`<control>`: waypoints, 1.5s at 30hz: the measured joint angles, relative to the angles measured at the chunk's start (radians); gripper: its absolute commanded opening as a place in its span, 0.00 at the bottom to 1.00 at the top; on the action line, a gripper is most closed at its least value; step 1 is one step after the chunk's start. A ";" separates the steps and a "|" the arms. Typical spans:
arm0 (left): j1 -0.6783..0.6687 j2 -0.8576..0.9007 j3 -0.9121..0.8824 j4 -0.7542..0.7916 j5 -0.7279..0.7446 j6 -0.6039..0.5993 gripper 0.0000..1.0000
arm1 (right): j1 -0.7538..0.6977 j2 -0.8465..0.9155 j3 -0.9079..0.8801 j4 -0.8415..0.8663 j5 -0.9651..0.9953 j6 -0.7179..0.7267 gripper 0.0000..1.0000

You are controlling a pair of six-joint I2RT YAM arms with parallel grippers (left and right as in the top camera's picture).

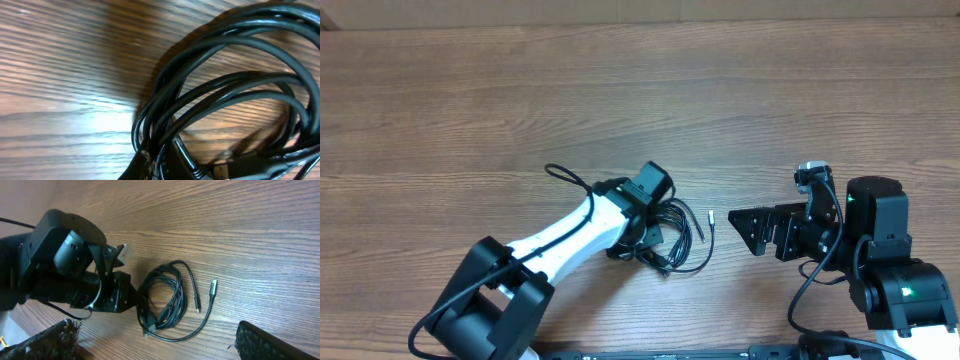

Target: Untangle cables

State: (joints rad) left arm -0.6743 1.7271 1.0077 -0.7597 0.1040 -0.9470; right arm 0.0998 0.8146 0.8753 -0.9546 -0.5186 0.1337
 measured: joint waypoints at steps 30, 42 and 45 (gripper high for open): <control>0.085 -0.112 0.609 -0.590 0.028 0.355 0.04 | 0.000 0.000 0.002 -0.141 -0.232 -0.224 1.00; 0.085 -0.112 0.835 -0.672 0.039 0.404 0.04 | 0.000 0.011 0.002 -0.171 -0.310 -0.227 1.00; 0.085 -0.112 0.889 -0.689 0.042 0.404 0.04 | 0.000 0.028 0.002 -0.171 -0.348 -0.224 1.00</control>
State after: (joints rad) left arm -0.5888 1.6150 1.8969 -1.4483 0.1463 -0.5426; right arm 0.1001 0.8429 0.8772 -1.1259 -0.8661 -0.0902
